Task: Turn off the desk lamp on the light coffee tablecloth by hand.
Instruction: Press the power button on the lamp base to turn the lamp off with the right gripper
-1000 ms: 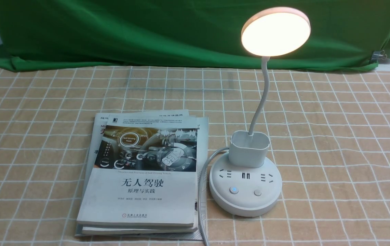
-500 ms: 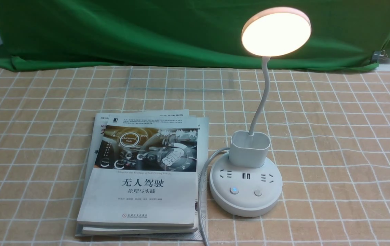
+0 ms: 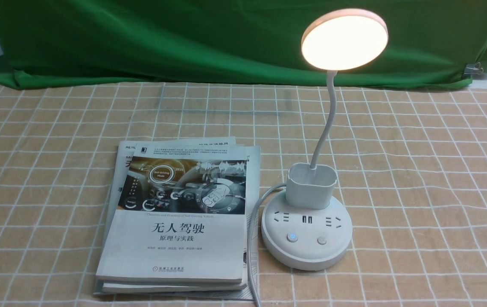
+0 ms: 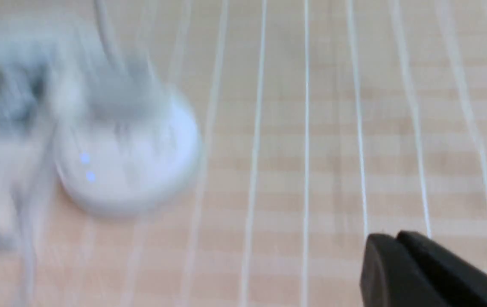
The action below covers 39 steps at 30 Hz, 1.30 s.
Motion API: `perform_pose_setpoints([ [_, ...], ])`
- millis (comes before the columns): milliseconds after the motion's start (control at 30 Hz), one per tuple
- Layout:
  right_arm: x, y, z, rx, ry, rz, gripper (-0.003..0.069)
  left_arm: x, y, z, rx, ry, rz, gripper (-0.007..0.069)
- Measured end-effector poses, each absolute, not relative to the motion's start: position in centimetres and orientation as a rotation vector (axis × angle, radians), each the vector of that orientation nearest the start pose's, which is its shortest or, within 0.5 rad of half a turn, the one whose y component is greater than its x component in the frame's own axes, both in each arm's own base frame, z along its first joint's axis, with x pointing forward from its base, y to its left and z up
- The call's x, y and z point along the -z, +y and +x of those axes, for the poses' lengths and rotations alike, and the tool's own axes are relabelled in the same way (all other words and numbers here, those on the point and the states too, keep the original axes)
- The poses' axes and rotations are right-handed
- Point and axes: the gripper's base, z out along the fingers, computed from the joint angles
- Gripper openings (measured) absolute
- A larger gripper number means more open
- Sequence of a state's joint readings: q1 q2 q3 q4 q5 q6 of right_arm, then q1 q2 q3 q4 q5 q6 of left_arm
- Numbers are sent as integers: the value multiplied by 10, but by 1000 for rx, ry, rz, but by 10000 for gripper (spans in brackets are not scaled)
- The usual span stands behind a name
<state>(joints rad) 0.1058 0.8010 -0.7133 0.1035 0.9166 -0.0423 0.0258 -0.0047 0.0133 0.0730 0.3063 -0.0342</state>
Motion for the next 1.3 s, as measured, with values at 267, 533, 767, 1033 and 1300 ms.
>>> perform_pose_setpoints([
  [267,-273,80,205,-303,2730,-454,30,-181,3,54,-64,1798,-7,4],
  [533,-227,169,254,-184,2808,-814,30,-181,3,54,-64,1798,-7,4],
  [767,-209,189,281,-166,2818,-820,30,-181,3,54,-64,1798,-7,4],
  [1033,-199,197,291,-191,2818,-822,31,-181,3,54,-64,1798,-7,4],
  [1300,-179,201,297,-173,2862,-841,34,-181,3,54,-64,1798,-7,4],
])
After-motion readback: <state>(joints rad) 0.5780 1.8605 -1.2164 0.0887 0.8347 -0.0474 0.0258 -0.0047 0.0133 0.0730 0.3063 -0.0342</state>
